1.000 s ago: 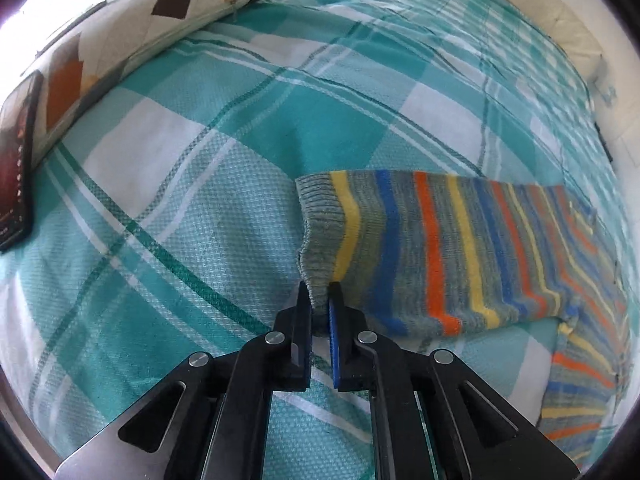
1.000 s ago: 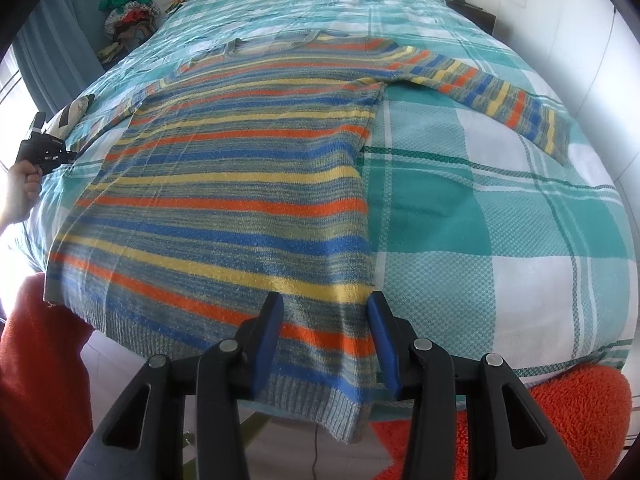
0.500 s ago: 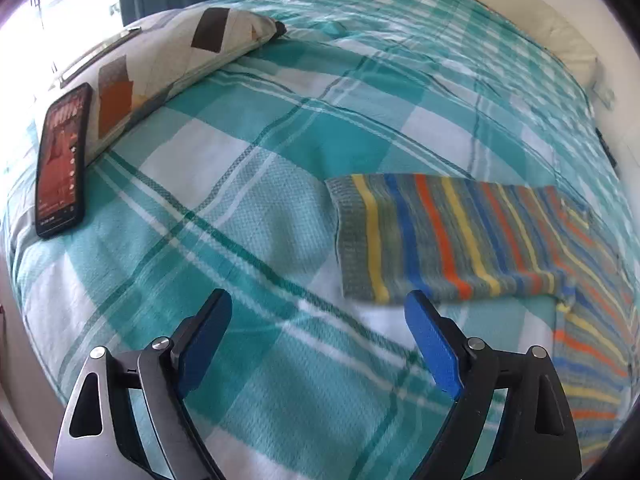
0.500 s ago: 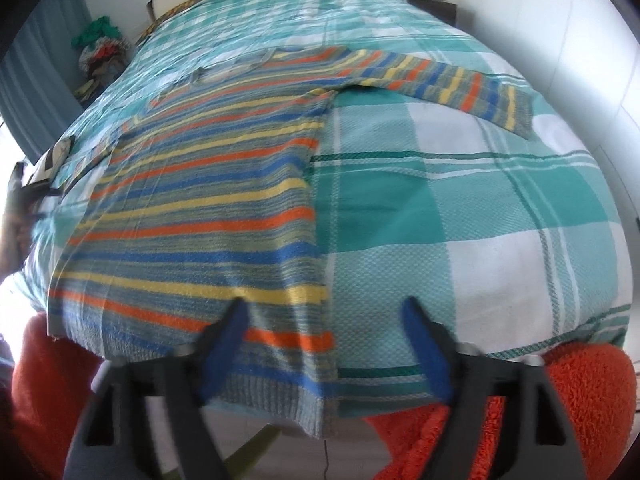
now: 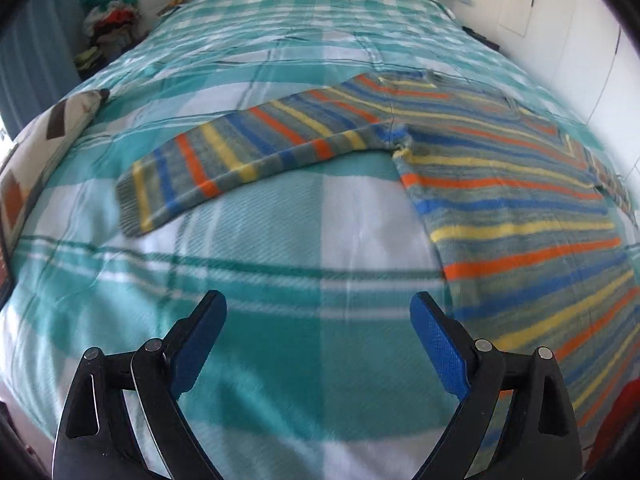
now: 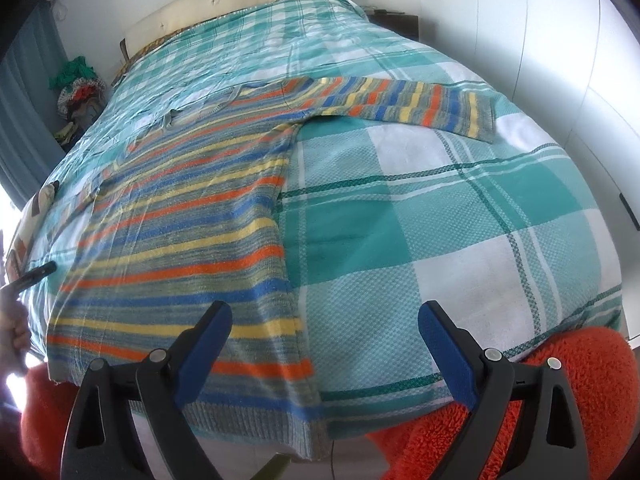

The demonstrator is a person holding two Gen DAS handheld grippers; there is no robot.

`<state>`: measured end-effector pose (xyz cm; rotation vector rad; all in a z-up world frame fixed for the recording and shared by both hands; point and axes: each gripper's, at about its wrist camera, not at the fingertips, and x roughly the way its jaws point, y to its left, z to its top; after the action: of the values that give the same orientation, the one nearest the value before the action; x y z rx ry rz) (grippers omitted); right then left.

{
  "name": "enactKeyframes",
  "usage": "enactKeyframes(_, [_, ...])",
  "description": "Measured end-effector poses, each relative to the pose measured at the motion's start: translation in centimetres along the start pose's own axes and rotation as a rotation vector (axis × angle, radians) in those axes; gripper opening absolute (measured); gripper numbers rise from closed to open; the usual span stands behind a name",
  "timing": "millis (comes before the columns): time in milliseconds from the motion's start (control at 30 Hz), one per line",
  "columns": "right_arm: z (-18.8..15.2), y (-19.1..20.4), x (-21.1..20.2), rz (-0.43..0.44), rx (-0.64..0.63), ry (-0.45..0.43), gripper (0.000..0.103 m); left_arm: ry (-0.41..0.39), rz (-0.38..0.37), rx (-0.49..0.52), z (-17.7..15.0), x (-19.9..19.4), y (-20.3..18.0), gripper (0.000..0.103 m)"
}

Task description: Fold small clothes

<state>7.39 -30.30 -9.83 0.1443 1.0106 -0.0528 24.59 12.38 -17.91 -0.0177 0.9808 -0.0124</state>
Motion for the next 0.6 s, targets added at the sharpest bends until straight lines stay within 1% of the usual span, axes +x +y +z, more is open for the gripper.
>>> enactKeyframes(33, [0.0,0.0,0.0,-0.001,0.000,-0.003,0.093,-0.019,-0.001,-0.014,1.2,0.9,0.0,0.094])
enactKeyframes(67, [-0.1,-0.1,-0.1,-0.001,0.001,-0.005,0.093,-0.028,0.003,-0.020,1.8,1.6,0.0,0.097])
enactKeyframes(100, [-0.1,-0.2,-0.1,-0.003,0.006,-0.005,0.093,-0.015,0.011,-0.021,2.6,2.8,0.1,0.100])
enactKeyframes(133, [-0.2,-0.4,-0.2,-0.004,0.012,-0.006,0.093,0.017,0.028,-0.022,2.9,4.0,0.3,0.103])
enactKeyframes(167, [-0.2,-0.7,-0.3,-0.004,0.021,-0.008,0.093,0.056,0.056,-0.024,3.1,5.5,0.8,0.103])
enactKeyframes(200, [-0.3,-0.9,-0.4,-0.005,0.031,-0.010,0.093,0.054,0.051,-0.028,2.9,6.1,0.9,0.103])
enactKeyframes(267, [-0.4,-1.5,-0.4,-0.006,0.055,-0.012,0.093,0.001,0.045,-0.028,2.4,5.9,0.9,0.103])
enactKeyframes(367, [-0.4,-2.3,-0.5,-0.002,0.080,-0.014,0.093,-0.038,0.075,-0.003,1.8,5.5,0.3,0.103])
enactKeyframes(467, [-0.4,-2.5,-0.7,0.009,0.085,-0.024,0.093,-0.034,0.079,0.001,2.0,5.6,0.3,0.103])
enactKeyframes(600, [-0.4,-1.9,-1.2,0.015,0.055,-0.044,0.094,-0.033,0.077,0.001,2.1,5.7,0.4,0.103])
